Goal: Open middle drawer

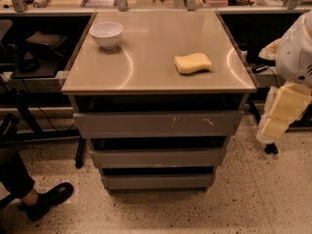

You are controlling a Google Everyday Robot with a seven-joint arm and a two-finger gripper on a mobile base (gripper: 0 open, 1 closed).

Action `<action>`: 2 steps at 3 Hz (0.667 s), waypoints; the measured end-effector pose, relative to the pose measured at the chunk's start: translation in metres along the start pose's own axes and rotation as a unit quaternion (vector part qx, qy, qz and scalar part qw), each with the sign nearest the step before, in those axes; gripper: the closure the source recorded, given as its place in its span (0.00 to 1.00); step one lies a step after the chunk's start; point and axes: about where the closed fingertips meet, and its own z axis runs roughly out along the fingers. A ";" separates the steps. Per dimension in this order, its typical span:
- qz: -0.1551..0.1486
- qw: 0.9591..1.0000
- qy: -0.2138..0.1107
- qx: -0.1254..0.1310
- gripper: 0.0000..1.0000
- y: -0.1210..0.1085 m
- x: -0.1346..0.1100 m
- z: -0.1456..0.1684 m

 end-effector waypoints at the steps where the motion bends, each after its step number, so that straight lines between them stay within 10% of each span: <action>1: 0.024 1.000 -0.002 0.016 0.00 0.024 -0.014 0.043; 2: 0.053 0.998 0.000 0.017 0.00 0.048 -0.029 0.110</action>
Offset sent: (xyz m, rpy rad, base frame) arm -0.0139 0.0916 -0.2426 0.0252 0.0439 -0.1917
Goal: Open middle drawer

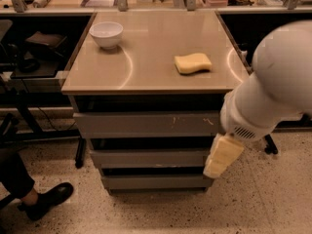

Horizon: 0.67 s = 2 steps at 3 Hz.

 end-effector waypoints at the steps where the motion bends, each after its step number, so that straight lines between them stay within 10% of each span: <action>1: 0.016 1.000 0.011 -0.015 0.00 0.030 -0.008 0.075; 2: 0.050 0.998 0.016 -0.045 0.00 0.045 -0.012 0.170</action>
Offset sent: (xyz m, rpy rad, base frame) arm 0.0093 0.0778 -0.2106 0.0043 0.1456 -0.0846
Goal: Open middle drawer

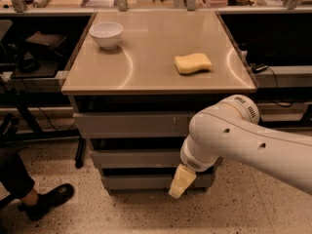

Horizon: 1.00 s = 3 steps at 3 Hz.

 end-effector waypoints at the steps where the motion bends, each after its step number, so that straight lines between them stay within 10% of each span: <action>1: 0.001 1.000 0.000 -0.003 0.00 0.001 0.000 0.003; 3: -0.003 1.000 0.016 0.020 0.00 0.008 -0.007 0.069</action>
Offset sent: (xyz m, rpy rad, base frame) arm 0.0053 0.0148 -0.0577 -0.0334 0.0064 -0.0598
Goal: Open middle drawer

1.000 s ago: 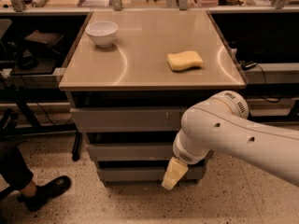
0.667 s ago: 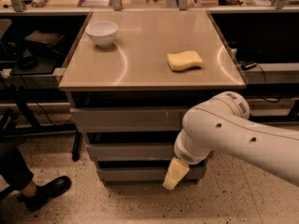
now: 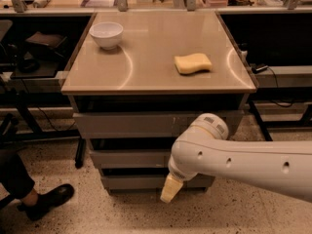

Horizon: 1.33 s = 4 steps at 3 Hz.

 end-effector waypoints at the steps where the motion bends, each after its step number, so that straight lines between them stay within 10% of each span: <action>1: 0.002 1.000 0.001 0.026 0.00 -0.011 -0.004 0.000; 3: -0.009 0.999 -0.005 0.052 0.00 -0.018 -0.007 0.007; 4: -0.055 0.990 -0.045 0.122 0.00 -0.047 -0.031 0.006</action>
Offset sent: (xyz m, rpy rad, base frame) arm 0.0110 -0.0002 0.0021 -0.0218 -0.0439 -0.0123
